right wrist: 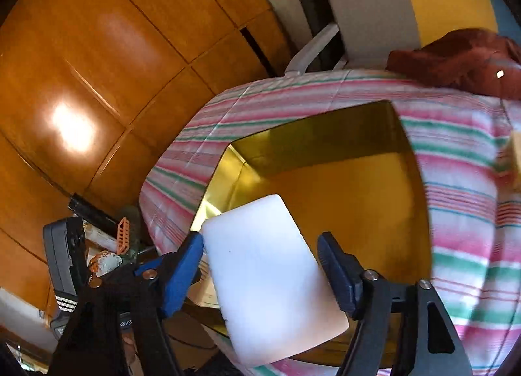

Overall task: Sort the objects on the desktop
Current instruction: 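Carry both items to the gold tray and release them inside, then move both tools back toward the remaining items on the bedspread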

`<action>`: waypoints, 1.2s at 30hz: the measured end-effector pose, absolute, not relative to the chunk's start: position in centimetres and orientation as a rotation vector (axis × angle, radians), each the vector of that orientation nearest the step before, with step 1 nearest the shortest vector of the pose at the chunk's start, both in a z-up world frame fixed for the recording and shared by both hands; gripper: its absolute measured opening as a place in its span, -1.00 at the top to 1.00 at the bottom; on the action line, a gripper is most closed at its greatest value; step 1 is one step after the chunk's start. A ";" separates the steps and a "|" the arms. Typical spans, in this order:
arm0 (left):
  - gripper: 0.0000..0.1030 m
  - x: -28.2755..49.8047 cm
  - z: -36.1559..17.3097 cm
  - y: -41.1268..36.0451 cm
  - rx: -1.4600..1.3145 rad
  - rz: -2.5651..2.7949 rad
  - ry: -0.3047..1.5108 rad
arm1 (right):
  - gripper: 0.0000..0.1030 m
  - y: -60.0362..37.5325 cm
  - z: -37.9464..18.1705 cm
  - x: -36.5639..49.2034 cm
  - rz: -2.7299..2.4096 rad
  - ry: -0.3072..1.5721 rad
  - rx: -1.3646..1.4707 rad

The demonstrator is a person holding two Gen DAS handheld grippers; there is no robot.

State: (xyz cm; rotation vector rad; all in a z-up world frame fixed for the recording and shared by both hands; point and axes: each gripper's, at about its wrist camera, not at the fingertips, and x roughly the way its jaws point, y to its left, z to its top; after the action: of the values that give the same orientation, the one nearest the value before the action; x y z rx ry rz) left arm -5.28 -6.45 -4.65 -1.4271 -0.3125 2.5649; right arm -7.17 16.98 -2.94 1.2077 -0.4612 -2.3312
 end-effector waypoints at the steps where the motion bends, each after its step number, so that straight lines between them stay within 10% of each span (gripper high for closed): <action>1: -0.32 -5.1 -4.7 -6.7 -1.423 2.571 -0.325 | -0.45 16.6 -3.0 -7.1 -2.326 -0.452 1.211; 10: -0.29 -3.5 -2.8 -6.5 -1.303 2.656 -0.266 | -0.99 16.2 -3.3 -6.1 -2.352 -0.471 1.217; 36: -0.49 -1.4 -0.7 -0.2 -1.162 2.588 -0.029 | -0.99 23.0 -1.7 -0.7 -2.840 -0.189 1.175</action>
State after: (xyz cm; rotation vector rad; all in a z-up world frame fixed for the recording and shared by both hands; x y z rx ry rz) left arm -1.42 -0.20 -0.74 -1.1620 -0.0286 2.5875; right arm -0.71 23.03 -1.69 1.1751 -0.1890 -2.8398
